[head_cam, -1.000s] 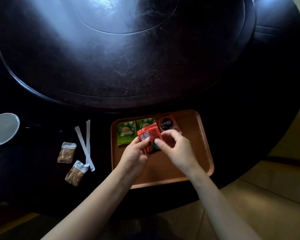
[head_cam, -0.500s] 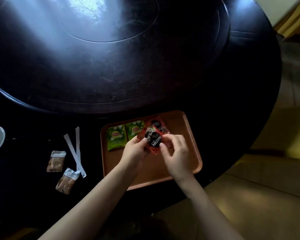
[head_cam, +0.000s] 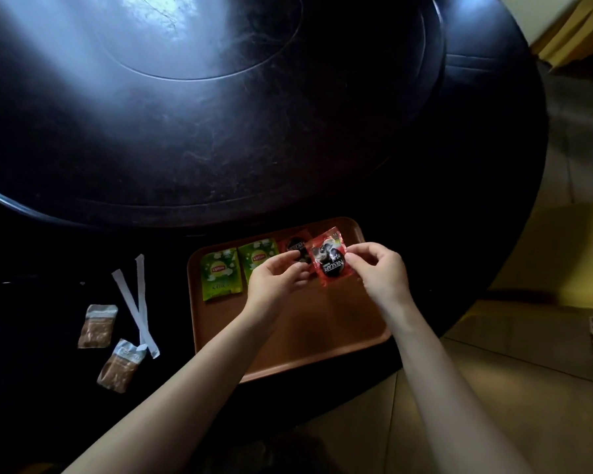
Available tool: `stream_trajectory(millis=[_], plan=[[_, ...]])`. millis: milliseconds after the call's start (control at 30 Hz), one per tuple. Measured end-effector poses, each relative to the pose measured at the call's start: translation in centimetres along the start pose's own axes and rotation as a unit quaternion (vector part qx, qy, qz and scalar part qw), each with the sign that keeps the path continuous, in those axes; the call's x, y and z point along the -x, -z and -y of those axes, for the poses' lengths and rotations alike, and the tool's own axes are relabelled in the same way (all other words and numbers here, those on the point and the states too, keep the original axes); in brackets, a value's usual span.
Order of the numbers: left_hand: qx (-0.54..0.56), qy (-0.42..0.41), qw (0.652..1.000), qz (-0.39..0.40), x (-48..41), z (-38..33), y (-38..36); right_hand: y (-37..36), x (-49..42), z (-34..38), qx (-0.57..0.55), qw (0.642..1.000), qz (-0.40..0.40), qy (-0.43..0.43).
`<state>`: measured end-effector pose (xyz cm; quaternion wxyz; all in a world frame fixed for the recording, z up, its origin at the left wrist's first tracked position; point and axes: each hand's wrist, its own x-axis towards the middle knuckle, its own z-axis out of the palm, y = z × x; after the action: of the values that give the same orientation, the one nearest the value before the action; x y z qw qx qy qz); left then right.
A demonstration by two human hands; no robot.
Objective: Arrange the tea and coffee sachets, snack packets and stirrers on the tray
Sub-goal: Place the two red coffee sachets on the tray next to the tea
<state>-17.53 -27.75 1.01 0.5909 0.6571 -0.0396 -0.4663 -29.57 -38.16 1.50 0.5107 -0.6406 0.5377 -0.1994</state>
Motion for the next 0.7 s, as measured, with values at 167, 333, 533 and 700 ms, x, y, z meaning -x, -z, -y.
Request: stream_trajectory(millis=[167,333,533,700], plan=[[-0.058,-0.024,0.997,-0.039,-0.3,0.2,-0.8,-0.1,-0.2,-0.1,0.001,1.000,0.021,-0.016],[-0.221,-0.119,0.967,-0.036,-1.4,-0.6,-0.9,0.7,-0.6,0.6,0.026,0.992,0.126,0.008],[-0.125,0.000,0.992,-0.025,-1.8,-0.2,-1.6,0.7,-0.7,0.1,-0.126,0.989,0.035,-0.071],[0.035,0.075,0.996,-0.016,-0.7,0.6,-2.7,-0.7,0.5,-1.7,-0.214,0.966,0.018,-0.146]])
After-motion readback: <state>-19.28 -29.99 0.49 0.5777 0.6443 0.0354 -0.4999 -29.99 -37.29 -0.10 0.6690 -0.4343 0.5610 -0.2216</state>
